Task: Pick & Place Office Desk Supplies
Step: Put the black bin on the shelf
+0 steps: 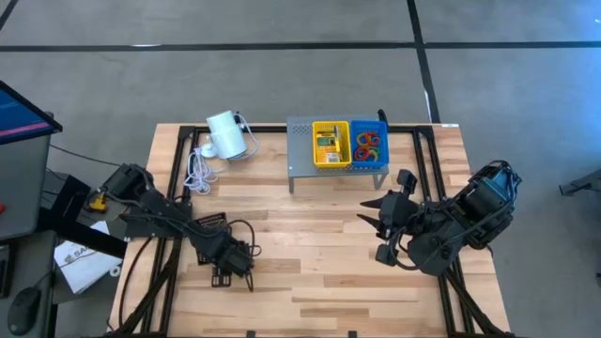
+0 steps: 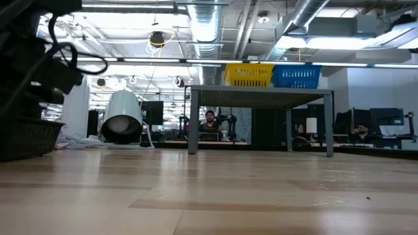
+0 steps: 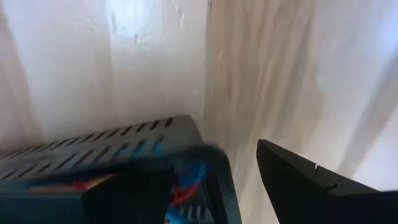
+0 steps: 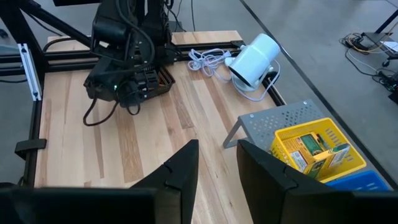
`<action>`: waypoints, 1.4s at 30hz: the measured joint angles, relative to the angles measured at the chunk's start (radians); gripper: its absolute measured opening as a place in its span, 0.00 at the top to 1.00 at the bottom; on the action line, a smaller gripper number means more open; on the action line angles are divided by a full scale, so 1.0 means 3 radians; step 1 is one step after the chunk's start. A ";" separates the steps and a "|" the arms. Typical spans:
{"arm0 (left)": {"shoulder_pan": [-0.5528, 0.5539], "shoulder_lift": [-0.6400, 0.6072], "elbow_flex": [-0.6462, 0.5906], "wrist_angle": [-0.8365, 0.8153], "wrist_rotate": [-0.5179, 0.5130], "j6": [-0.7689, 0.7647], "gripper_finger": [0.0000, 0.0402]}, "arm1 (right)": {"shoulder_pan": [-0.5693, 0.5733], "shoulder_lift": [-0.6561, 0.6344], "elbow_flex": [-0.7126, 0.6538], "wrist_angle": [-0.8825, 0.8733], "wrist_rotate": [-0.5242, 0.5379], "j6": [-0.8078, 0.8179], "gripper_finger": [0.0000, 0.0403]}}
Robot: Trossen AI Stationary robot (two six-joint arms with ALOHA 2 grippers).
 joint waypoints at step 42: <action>0.0047 -0.0172 0.0538 -0.0891 -0.0415 0.0280 1.00 | -0.0005 0.0001 0.0001 0.0000 0.0000 -0.0036 0.74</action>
